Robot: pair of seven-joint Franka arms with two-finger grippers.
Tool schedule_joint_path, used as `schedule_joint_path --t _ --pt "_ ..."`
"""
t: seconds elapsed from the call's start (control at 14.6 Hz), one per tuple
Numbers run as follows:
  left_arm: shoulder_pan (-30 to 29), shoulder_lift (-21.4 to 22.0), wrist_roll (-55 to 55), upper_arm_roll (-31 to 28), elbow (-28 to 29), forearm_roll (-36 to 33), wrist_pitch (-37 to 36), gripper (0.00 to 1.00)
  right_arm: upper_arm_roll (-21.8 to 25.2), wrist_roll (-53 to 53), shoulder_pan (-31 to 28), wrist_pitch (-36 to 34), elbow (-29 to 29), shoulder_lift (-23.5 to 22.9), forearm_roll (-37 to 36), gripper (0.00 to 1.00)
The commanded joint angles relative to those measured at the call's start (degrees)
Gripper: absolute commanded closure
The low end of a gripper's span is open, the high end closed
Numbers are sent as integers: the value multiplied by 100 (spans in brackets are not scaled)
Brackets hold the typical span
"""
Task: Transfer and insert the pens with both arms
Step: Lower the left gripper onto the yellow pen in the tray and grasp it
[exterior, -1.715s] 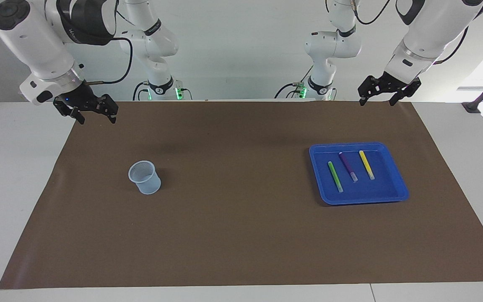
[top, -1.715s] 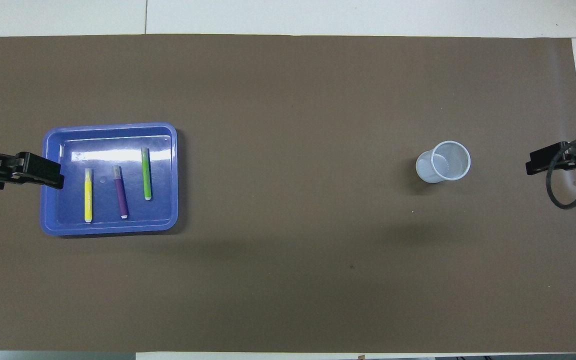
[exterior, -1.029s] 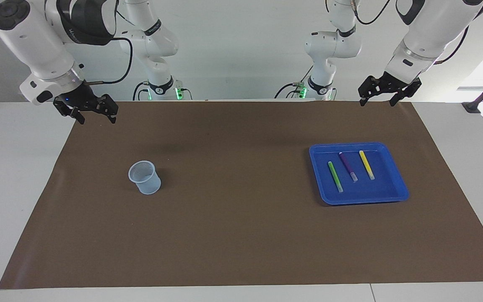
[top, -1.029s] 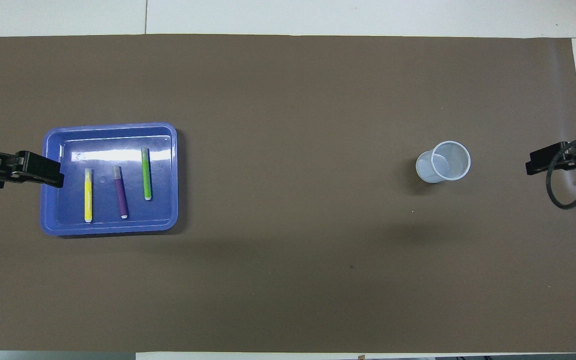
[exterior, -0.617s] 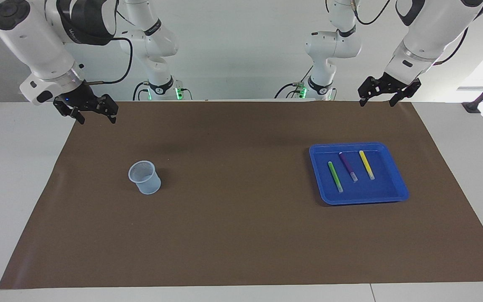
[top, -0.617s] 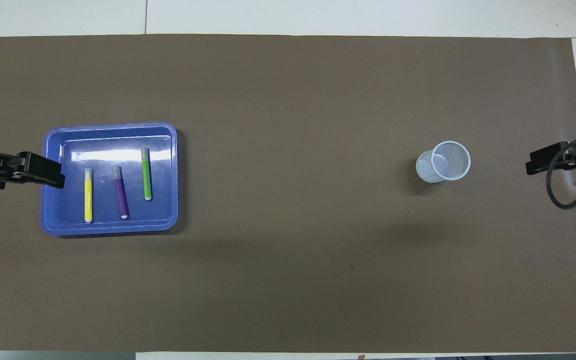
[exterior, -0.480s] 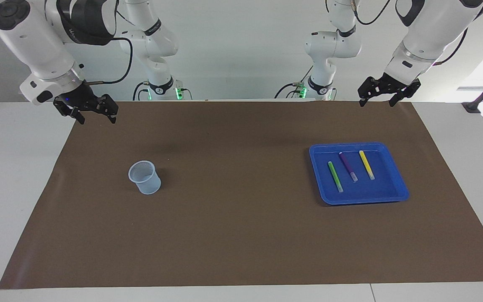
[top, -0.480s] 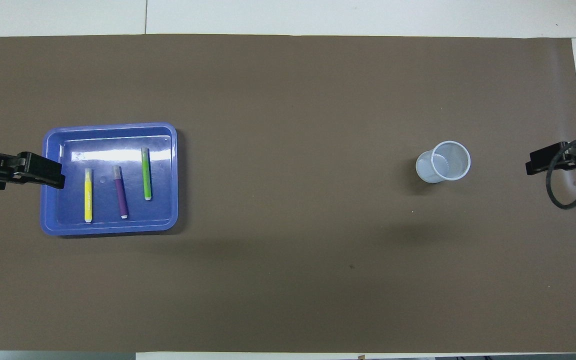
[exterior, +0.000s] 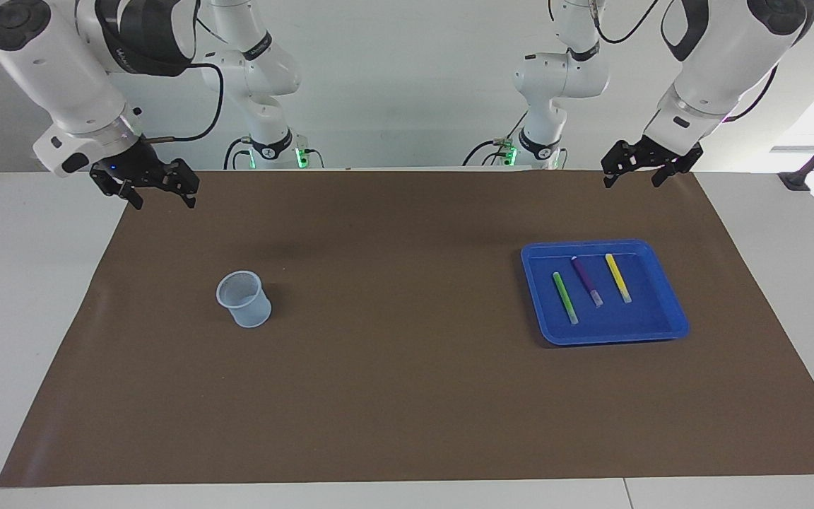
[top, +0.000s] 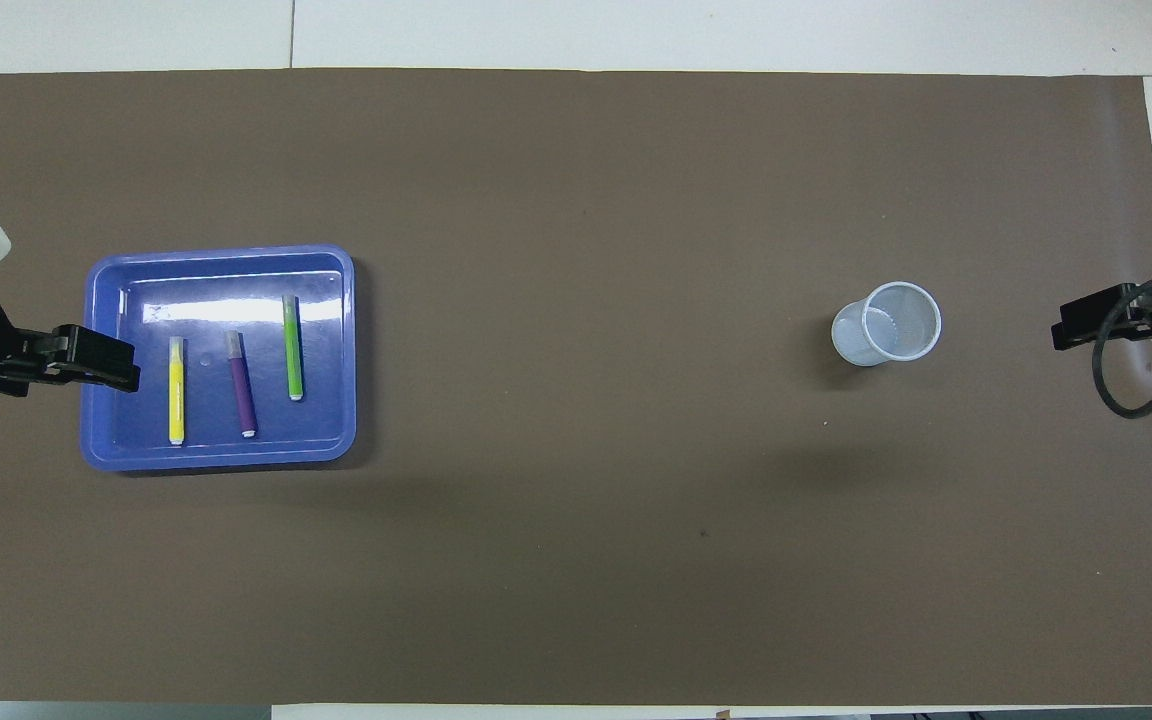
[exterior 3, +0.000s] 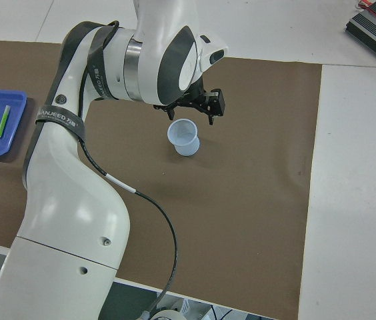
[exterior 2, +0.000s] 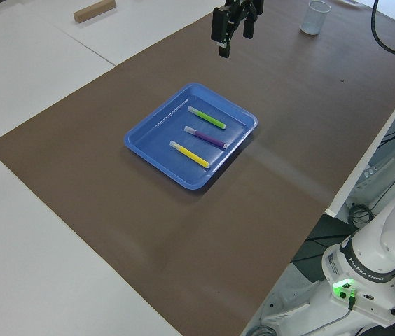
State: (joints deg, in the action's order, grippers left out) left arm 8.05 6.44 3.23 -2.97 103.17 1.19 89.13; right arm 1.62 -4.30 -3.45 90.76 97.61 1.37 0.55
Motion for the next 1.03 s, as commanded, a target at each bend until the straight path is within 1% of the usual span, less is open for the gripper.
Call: schedule_joint_path --t 0.0,0.07,0.21,0.27,0.34,0.48,0.62,0.96 --pt "-338 358 -234 -28 1193 -58 848 0 5 -9 -85 12 30 153 -11 0" --pt "-470 376 -357 -28 1475 -58 1191 0 5 -9 -77 91 30 153 -11 0" --pt "-524 297 -472 -37 1906 -58 1640 0 5 -18 -85 135 39 153 -11 0" --pt "-585 201 -638 -37 2091 -58 1991 0 5 -18 -77 135 39 153 -11 0" --pt "-698 17 -857 -37 2223 -58 2412 0 5 -26 -85 135 48 153 -11 0" --pt "-796 -386 -1314 -37 2304 -58 2994 0 5 -18 -94 135 56 162 -11 0" --pt "-831 -782 -1447 -37 2304 -58 3547 2 13 -88 -120 126 92 171 -11 0" --pt "-814 -1328 -1755 -28 2339 -58 4164 11 5 -44 -112 135 74 162 -11 0"
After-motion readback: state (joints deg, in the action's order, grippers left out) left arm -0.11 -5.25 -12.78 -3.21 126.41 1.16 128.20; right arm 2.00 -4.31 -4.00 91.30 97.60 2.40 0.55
